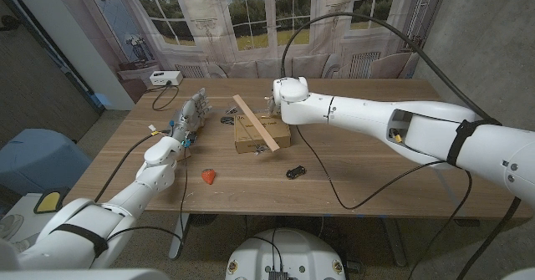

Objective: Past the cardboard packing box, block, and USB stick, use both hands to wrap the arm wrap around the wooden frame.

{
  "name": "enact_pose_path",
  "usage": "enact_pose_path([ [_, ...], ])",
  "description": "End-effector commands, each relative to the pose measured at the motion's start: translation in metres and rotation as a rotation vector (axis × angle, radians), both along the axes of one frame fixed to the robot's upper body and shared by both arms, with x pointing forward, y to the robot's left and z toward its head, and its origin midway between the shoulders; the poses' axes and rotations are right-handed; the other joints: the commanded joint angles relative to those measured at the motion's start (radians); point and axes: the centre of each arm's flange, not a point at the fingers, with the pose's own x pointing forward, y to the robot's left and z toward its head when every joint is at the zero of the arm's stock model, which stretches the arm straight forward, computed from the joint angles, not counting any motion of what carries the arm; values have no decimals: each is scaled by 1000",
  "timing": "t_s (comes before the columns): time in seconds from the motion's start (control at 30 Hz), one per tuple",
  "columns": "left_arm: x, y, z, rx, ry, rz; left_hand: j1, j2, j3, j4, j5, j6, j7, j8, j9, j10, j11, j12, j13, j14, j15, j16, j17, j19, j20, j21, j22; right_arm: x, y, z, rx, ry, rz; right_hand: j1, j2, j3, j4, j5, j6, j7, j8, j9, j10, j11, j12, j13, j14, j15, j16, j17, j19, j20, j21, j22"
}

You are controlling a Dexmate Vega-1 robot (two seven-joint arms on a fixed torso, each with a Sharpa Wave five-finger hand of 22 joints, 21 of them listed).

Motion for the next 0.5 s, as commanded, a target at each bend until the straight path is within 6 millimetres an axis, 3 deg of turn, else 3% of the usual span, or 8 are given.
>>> enact_pose_path([
  [0.03,3,-1,1,7,7,4,-6,4,10,0,-1,-2,-2,-4,1,-10,-4,-1,1,-10,3,-3,-1,-5,2,-1,3,-3,8,-21,-37,-126,-41,-27,10,-10,15,10,44,4,14,5,24,11,30,22,13,-43,3,-13,9,3,10,-1],
  [0.33,3,-2,4,12,5,3,-5,5,12,-1,0,-2,-4,-4,1,-13,-1,-2,1,-11,2,-3,-2,-5,2,-1,3,-4,17,-31,-142,-147,-101,-47,13,-26,17,14,128,-10,36,12,5,9,52,51,-3,-35,-2,-29,-10,14,13,-5],
  [0.5,4,-3,5,14,6,3,-4,5,13,-2,0,-4,-4,-5,1,-14,-3,-3,0,-12,2,-3,-2,-6,3,-1,3,-3,19,-32,-184,-112,-136,-54,20,-30,18,16,154,-17,36,9,-23,11,52,63,-23,-24,-3,-32,-39,25,7,-7],
])
